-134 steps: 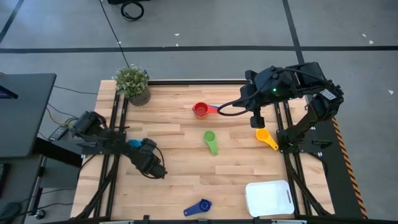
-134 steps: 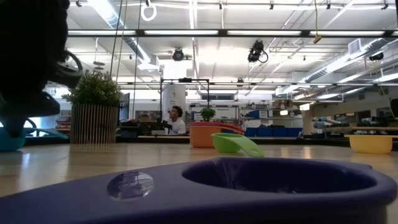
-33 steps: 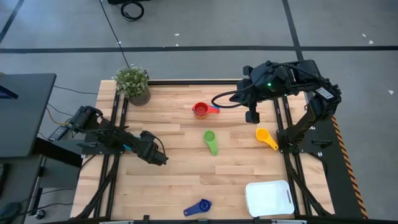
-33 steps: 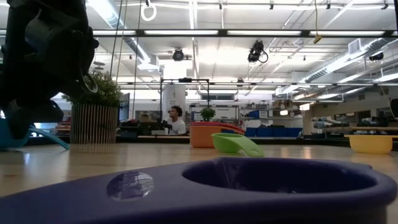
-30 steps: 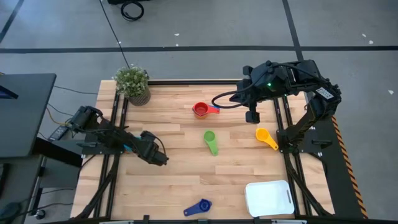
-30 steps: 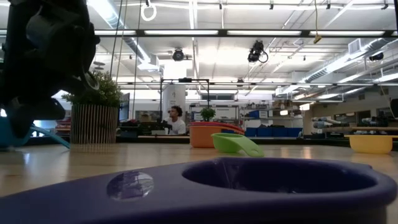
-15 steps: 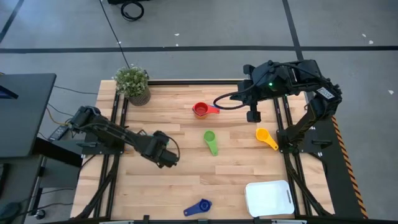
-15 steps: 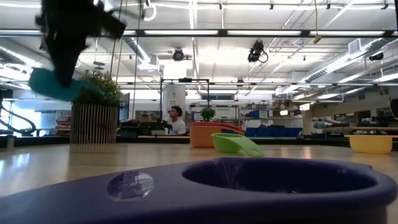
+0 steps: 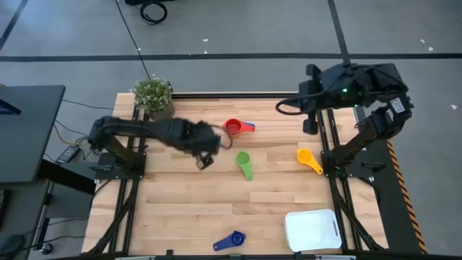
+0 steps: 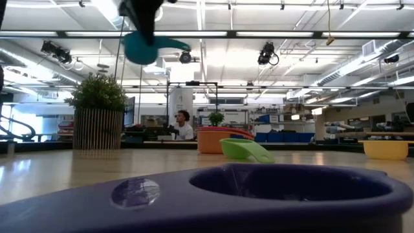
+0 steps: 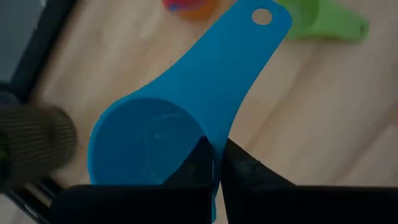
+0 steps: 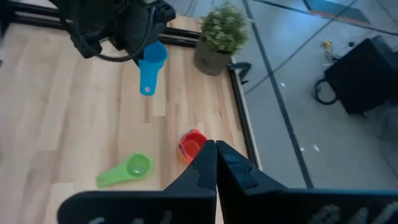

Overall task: Nest measuring cups in basket
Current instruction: Stack the light blue measuring cup on top of the red measuring cup

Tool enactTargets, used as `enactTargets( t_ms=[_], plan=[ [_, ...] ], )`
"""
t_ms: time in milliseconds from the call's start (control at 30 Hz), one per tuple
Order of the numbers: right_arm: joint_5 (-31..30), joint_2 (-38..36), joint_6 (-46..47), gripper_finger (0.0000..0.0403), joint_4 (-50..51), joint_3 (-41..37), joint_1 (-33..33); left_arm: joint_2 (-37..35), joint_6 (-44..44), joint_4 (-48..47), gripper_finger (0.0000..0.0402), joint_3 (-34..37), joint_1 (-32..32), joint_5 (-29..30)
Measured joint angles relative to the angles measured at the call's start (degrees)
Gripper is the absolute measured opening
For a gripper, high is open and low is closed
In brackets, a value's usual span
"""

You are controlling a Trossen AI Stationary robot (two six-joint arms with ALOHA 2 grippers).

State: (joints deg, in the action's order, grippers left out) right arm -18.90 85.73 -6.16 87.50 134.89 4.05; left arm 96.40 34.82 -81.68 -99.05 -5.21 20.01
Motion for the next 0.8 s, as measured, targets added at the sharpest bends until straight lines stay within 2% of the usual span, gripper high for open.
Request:
enactTargets(
  t_ms=[167, 400, 500, 633, 800],
  plan=[
    [-1.2, -1.6, 0.0, 0.0002, -0.1, 0.0, -0.1, 4.5, -9.5, 3.1, 0.0014, -6.7, 5.7, 0.4],
    [-2.7, -3.0, 0.1, 0.0002, -0.4, 0.0, -0.5, 15.1, -20.4, 7.7, 0.0013, -17.8, 11.8, -0.5],
    [-3.7, -3.4, 0.1, 0.0002, -0.4, 0.0, -0.5, 19.2, -22.0, 11.6, 0.0013, -21.4, 13.8, -4.1],
    [-4.1, -3.6, 0.0, 0.0002, -0.4, 0.0, -0.5, 22.9, -22.2, 14.4, 0.0013, -22.9, 15.3, -6.3],
    [-4.1, -3.8, -0.1, 0.0002, -0.4, 0.0, -0.5, 24.9, -22.7, 17.7, 0.0013, -20.4, 16.2, -8.0]
  ],
)
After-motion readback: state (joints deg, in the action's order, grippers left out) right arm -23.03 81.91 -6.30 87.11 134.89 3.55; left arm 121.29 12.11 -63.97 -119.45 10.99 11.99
